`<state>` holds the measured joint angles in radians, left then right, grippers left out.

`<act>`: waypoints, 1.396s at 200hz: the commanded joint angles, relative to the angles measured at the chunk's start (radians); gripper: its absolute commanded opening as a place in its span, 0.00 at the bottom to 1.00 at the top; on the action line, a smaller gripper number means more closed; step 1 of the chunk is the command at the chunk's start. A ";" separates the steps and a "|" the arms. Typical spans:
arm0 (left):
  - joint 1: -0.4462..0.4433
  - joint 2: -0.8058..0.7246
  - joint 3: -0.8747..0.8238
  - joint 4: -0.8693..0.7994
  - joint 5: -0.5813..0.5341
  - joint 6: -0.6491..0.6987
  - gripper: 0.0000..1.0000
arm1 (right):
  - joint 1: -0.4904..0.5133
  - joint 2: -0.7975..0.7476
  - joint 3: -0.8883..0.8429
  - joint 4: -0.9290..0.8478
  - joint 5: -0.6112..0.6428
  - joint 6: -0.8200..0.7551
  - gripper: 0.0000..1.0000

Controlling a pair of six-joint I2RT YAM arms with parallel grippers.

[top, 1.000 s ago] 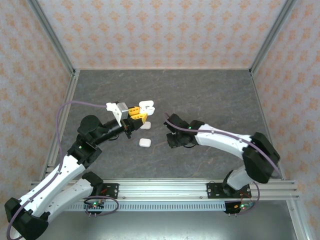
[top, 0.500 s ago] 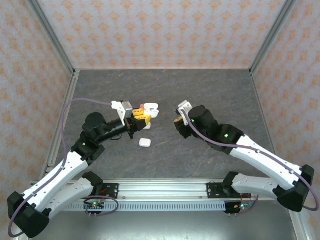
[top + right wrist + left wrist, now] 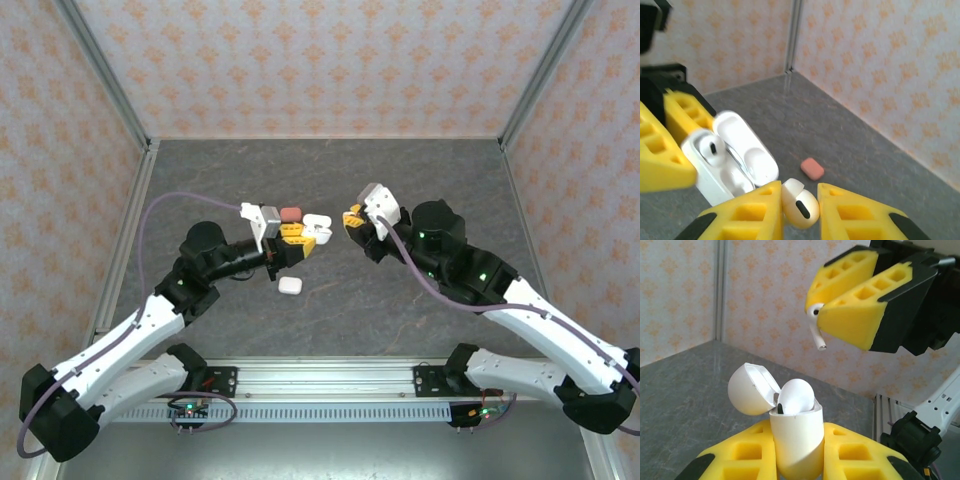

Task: Insert the wireless bluetooth earbuds into the charging case

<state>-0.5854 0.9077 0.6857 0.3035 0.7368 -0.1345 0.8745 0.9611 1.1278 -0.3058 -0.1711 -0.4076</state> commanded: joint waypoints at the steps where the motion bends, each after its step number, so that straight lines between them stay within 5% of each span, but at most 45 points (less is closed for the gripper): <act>1: -0.012 -0.001 0.040 0.066 0.026 -0.011 0.00 | 0.003 0.014 0.033 0.052 -0.079 -0.042 0.21; 279: -0.019 0.003 0.049 0.063 0.019 0.006 0.00 | 0.006 0.083 0.073 -0.120 -0.219 0.004 0.24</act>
<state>-0.5961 0.9104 0.6975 0.3073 0.7532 -0.1333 0.8745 1.0428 1.1652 -0.3866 -0.3256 -0.4343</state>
